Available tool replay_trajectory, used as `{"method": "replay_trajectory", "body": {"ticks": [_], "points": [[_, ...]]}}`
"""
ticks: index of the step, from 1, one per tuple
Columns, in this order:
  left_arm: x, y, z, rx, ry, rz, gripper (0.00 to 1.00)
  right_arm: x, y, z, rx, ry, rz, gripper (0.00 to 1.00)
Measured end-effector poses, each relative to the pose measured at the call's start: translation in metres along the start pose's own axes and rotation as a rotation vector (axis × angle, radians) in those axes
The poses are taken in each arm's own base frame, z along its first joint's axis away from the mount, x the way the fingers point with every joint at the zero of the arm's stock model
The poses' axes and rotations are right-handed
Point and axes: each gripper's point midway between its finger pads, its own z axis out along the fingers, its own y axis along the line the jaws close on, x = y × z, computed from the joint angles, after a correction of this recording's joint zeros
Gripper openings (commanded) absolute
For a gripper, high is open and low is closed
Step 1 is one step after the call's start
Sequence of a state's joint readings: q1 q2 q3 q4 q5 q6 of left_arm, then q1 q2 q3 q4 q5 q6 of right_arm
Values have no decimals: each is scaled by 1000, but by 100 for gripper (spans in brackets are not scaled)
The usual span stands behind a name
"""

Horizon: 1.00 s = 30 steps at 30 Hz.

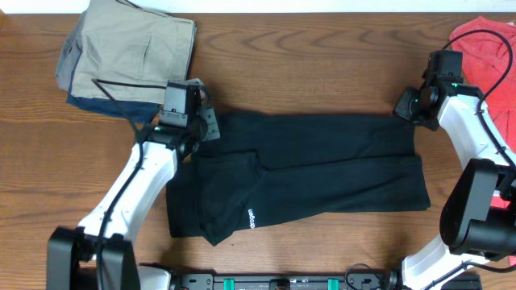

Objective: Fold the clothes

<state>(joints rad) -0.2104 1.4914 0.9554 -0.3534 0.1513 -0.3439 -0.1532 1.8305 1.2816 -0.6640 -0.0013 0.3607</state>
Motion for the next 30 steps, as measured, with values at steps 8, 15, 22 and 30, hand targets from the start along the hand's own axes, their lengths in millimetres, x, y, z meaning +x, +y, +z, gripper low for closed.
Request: {"method": "replay_trajectory", "body": {"ticks": [8,15,22,30], "points": [[26,9,-25,-37,87,-9,6,22,-6,-1,25,91,33,1],[47,15,-45,-65,155,-16,6,30,-9,-23,33,105,92,1],[76,27,-53,-118,276,-29,6,32,-13,-71,28,55,106,1],[112,41,-68,-184,429,-50,6,50,-33,-88,114,92,134,1]]}}
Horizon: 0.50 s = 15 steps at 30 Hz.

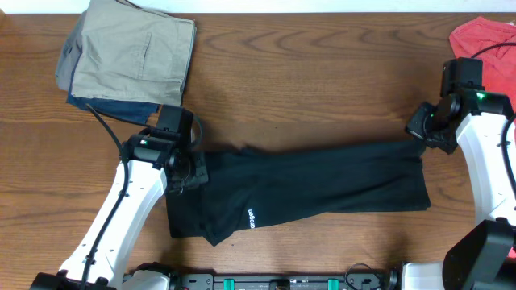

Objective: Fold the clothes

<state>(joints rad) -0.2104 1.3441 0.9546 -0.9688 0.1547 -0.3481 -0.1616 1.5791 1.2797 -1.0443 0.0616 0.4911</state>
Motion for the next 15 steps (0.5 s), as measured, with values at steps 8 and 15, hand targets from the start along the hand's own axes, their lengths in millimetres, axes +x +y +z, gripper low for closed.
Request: {"method": "replay_trajectory", "body": {"ticks": [8,15], "points": [[21,7,-13,-13,38,-12,6,18,-25,-1,70,88,51,1],[29,4,-22,21,37,-25,6,34,-38,-4,113,161,69,1]]}}
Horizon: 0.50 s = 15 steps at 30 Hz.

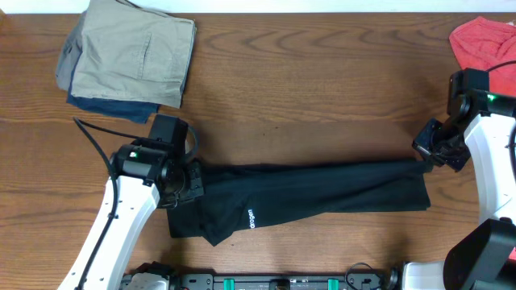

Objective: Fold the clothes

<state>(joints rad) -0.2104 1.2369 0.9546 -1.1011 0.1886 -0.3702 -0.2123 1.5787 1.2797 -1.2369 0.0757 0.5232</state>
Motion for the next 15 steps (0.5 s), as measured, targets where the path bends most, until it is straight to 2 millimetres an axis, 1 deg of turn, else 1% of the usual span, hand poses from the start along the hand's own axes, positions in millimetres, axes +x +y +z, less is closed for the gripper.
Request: {"method": "replay_trajectory", "body": {"ticks": [4,8,11,15], "points": [[7,-2,5,18,29,-3,6,4,-2,-1,4,5,4,1],[22,4,15,6,89,-12,6,11,-7,1,9,7,4,1],[32,10,22,-8,124,-18,6,17,-12,8,15,-4,6,1],[41,14,29,-19,156,-24,6,20,-15,18,17,-18,13,1]]}}
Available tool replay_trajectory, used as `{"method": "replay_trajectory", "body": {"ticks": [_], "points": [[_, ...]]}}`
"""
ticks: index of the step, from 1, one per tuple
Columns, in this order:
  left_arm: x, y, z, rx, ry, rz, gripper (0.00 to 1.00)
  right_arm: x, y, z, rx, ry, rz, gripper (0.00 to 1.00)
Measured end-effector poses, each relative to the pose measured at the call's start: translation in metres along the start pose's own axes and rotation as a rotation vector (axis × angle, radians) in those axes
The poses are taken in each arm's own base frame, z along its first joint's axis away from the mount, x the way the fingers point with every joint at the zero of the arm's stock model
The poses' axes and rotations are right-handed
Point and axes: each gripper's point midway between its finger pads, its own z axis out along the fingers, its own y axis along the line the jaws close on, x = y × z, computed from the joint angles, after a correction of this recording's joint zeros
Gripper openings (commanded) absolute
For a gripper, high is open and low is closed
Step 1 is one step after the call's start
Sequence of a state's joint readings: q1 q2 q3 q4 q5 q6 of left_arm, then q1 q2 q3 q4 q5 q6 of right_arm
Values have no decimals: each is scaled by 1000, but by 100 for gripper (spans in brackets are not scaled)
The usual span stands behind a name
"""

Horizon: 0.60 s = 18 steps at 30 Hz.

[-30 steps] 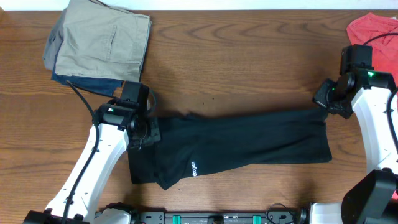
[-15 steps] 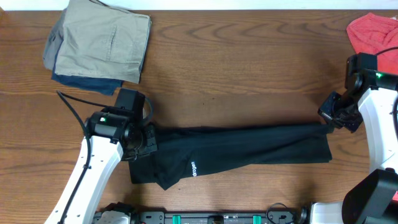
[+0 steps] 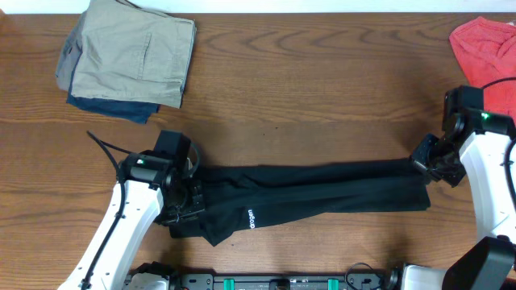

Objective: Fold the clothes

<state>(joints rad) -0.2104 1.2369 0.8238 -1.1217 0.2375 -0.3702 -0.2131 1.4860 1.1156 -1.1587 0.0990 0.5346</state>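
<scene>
Black trousers point(image 3: 306, 193) lie lengthwise near the table's front edge, folded into a narrow band with a small white logo on the left part. My left gripper point(image 3: 187, 211) is at the band's left end, shut on the cloth's upper edge. At the right end, my right gripper point(image 3: 421, 163) is shut on the upper edge there. The fingertips of both are hidden by the wrists and the dark cloth.
A stack of folded clothes, khaki point(image 3: 133, 52) on top of dark blue, sits at the back left. A red garment point(image 3: 484, 44) lies crumpled at the back right corner. Bare wooden table point(image 3: 306, 89) stretches between them.
Both grippers have moved nearer the front edge with the trousers' far edge, and the black band is narrower.
The trousers lay spread wide, with both grippers at their far corners. One second later the far edge sat lower over the near half, then lower still. Now the far edge lies almost on the near edge, the trousers halved lengthwise.
</scene>
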Motion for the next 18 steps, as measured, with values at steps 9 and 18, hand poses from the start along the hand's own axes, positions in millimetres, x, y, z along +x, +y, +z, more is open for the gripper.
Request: {"method": "replay_trajectory", "body": {"ticks": [9,18], "points": [[8,5,7,-14,33,-7,6,-1,-11,8,14,10,55,3],[14,2,7,4,60,-14,22,-4,-13,9,16,2,74,26]]}}
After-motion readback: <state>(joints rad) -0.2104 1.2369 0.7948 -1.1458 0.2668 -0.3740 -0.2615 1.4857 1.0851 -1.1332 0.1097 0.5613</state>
